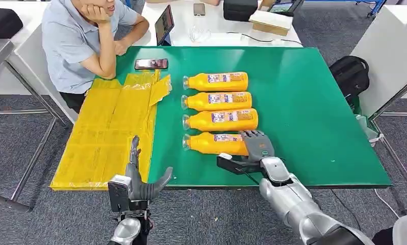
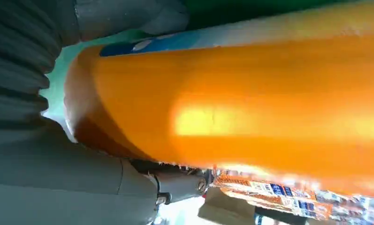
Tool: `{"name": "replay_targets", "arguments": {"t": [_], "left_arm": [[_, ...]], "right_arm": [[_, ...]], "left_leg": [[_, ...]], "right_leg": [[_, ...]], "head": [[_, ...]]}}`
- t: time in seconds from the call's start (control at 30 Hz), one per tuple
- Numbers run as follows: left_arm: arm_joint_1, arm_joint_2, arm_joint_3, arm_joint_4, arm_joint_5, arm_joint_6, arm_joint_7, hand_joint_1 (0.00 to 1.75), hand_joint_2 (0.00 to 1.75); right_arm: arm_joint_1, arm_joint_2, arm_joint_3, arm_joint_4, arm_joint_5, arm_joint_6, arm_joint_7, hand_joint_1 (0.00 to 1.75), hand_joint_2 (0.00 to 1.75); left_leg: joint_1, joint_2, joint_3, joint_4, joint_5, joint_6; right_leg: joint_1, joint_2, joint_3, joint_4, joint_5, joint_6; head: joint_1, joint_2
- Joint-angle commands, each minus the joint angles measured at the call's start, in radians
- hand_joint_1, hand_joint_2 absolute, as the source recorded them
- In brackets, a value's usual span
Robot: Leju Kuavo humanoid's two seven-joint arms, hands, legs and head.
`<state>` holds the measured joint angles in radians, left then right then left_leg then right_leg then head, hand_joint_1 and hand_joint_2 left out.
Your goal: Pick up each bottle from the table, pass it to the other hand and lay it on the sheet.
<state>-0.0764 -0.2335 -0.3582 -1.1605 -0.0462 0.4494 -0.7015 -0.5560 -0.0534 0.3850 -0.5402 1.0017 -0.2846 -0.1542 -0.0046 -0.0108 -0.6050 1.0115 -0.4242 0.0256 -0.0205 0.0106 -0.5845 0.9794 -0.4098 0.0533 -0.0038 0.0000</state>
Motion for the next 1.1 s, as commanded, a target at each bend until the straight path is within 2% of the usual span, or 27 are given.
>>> {"name": "replay_targets", "arguments": {"t": [0.03, 0.07, 0.1, 0.17, 0.27, 0.4, 0.67, 0.83, 1.1], "left_arm": [[-0.008, -0.009, 0.029, 0.056, 0.006, 0.143, 0.053, 0.00, 1.75], [-0.012, -0.008, 0.040, 0.081, 0.073, 0.110, 0.125, 0.00, 1.75], [-0.014, 0.004, 0.033, 0.091, 0.091, 0.102, 0.124, 0.00, 1.75], [-0.005, 0.018, 0.013, 0.086, 0.188, -0.003, 0.161, 0.00, 1.75], [0.019, 0.039, -0.038, 0.038, 0.202, -0.027, 0.164, 0.00, 1.75], [0.040, 0.052, -0.087, -0.030, 0.187, -0.007, 0.142, 0.00, 1.75], [0.061, 0.108, -0.205, -0.171, 0.142, -0.094, 0.111, 0.00, 1.75], [0.036, 0.096, -0.214, -0.192, 0.188, -0.118, 0.133, 0.00, 1.75], [0.010, 0.079, -0.194, -0.169, 0.291, -0.079, 0.180, 0.00, 1.75]], "right_arm": [[0.219, 0.072, -0.214, -0.134, -0.345, 0.056, -0.230, 1.75, 1.75], [0.269, 0.077, -0.219, -0.225, -0.374, 0.016, -0.240, 1.75, 1.75], [0.303, 0.074, -0.200, -0.285, -0.381, 0.015, -0.221, 1.75, 1.75], [0.361, 0.103, -0.226, -0.426, -0.484, -0.048, -0.273, 1.75, 1.75], [0.379, 0.114, -0.208, -0.536, -0.545, -0.083, -0.285, 1.75, 1.75], [0.384, 0.121, -0.193, -0.608, -0.625, -0.074, -0.303, 1.75, 1.75], [0.328, 0.129, -0.139, -0.568, -0.638, -0.071, -0.321, 1.75, 1.75], [0.319, 0.169, -0.040, -0.540, -0.625, -0.058, -0.347, 1.75, 1.75], [0.318, 0.195, 0.140, -0.453, -0.537, -0.141, -0.372, 1.75, 1.75]], "left_leg": [[0.002, -0.001, 0.003, -0.001, 0.000, -0.001], [0.003, -0.001, 0.005, -0.003, -0.001, -0.002], [0.003, -0.001, 0.006, -0.003, -0.002, -0.003], [0.002, 0.001, 0.008, -0.002, -0.004, -0.003], [0.002, 0.000, 0.006, -0.002, -0.004, -0.004], [0.003, 0.003, 0.001, 0.000, -0.005, -0.004], [0.003, 0.003, -0.007, 0.000, -0.003, -0.003], [0.004, 0.005, -0.007, 0.000, -0.005, -0.004], [0.004, 0.002, -0.009, -0.001, -0.003, -0.003]], "right_leg": [[0.002, -0.002, 0.005, -0.002, -0.001, -0.002], [0.003, -0.003, 0.007, -0.004, 0.000, -0.003], [0.003, -0.002, 0.008, -0.004, 0.000, -0.003], [0.002, 0.000, 0.008, -0.002, -0.001, -0.002], [0.003, 0.000, 0.006, -0.001, -0.001, -0.003], [0.004, 0.002, 0.001, 0.001, -0.002, -0.004], [0.003, 0.003, -0.006, 0.001, -0.001, -0.003], [0.004, 0.004, -0.006, 0.001, -0.002, -0.004], [0.004, 0.002, -0.008, 0.000, -0.001, -0.003]], "head": [[0.000, 0.000], [0.000, 0.000], [0.000, 0.000], [0.000, 0.000], [0.000, 0.000], [0.000, 0.000], [0.000, 0.000], [0.000, 0.000], [0.000, 0.000]]}}
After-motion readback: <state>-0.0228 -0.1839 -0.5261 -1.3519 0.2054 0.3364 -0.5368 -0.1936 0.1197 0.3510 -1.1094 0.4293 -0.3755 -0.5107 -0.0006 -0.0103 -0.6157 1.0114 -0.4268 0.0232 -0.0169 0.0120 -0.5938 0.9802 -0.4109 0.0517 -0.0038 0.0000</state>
